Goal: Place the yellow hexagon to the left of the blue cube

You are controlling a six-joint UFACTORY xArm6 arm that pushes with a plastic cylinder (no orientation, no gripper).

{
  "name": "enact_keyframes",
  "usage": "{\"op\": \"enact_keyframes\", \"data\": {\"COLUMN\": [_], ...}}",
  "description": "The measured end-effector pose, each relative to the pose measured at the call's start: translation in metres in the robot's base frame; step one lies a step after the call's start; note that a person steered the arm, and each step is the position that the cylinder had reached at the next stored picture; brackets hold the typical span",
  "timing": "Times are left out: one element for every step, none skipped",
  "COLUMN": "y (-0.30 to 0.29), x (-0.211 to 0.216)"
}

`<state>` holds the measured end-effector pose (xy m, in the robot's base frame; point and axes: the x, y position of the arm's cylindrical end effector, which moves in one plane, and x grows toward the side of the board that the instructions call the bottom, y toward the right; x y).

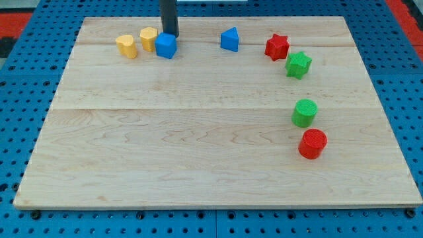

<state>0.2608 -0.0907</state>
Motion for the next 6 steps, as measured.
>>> {"op": "enact_keyframes", "data": {"y": [-0.012,-0.016,-0.058,-0.068,-0.068,-0.057], "x": [-0.008,-0.047,-0.036,0.008,0.057,0.079]}}
